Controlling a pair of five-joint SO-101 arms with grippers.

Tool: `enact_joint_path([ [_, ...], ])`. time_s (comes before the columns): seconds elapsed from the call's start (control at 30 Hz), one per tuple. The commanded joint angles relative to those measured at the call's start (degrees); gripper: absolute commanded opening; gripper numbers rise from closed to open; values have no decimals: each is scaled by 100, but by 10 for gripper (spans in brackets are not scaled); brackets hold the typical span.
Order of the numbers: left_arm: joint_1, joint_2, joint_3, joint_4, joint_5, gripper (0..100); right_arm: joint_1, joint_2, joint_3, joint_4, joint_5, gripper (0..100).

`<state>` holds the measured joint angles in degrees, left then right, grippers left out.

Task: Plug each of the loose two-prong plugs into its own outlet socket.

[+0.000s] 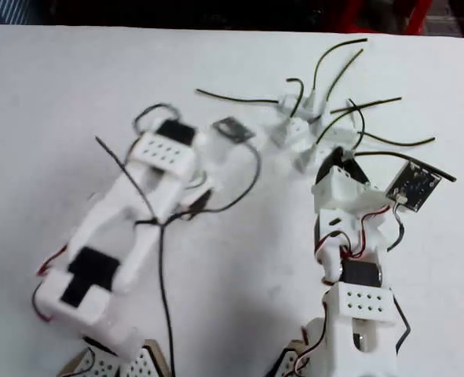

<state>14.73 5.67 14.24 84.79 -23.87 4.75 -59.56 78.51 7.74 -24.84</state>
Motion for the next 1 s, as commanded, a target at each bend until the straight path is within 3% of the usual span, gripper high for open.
enact_joint_path([
  [0.0,-356,-796,1011,-782,-589,24,-101,-110,-422,-92,0,17],
  [0.4,-453,-3495,2637,-1011,-686,221,-110,-101,-413,-84,0,17],
  [0.5,-646,-3969,2927,-1477,-677,231,-119,-101,-413,-84,0,17],
  [0.77,-1262,-3978,3877,-3446,-571,229,-242,-101,-413,31,9,17],
  [0.97,-1499,-3978,4044,-3560,88,229,-462,-110,-413,75,747,17],
])
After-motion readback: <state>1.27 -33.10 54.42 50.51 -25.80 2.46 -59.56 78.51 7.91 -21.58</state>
